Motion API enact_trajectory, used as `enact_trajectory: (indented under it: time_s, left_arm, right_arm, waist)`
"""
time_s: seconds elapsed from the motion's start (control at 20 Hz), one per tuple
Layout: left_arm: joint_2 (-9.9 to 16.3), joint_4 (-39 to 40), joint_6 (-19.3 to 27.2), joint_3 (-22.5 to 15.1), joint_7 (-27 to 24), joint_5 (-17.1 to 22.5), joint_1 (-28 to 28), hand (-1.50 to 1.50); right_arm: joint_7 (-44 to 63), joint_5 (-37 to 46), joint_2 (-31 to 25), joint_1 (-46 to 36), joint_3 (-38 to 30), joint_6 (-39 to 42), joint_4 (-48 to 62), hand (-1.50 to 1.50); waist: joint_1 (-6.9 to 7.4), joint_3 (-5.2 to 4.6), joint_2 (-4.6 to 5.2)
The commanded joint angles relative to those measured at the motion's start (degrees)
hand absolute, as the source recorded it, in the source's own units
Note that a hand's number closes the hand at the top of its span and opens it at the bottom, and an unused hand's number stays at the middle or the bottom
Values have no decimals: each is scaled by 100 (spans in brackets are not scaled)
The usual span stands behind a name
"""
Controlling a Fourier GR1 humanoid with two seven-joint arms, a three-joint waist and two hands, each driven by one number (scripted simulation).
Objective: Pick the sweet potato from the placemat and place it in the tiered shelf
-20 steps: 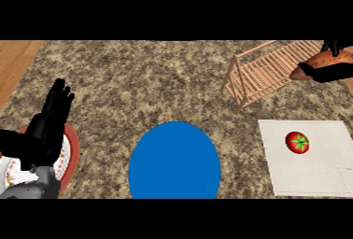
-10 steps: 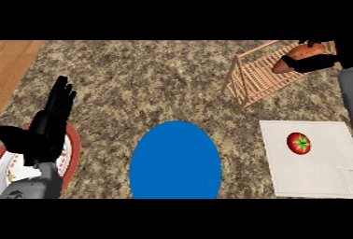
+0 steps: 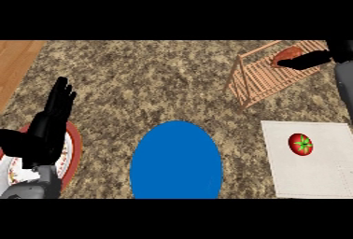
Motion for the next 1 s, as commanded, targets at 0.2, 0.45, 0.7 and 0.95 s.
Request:
enact_trajectory:
  time_s: [0.2,0.45,0.7,0.95]
  left_arm:
    - [25,12,-75,96,-62,53,98,0]
    - [-132,-378,45,-100,107,-68,300,0]
    - [-145,302,102,34,37,-71,-245,0]
    - [32,-69,-157,136,-97,102,173,0]
  right_arm:
    - [-628,-647,-235,-67,-447,529,151,-150]
    - [6,-998,-837,-389,-851,569,375,-150]
    - [107,-1191,-1411,-51,-1134,467,594,-150]
    - [335,-1357,-2532,131,-1368,1227,919,-150]
  waist:
    - [-88,-2,-37]
    - [-39,0,-29]
    - [-92,2,11]
    - [42,12,42]
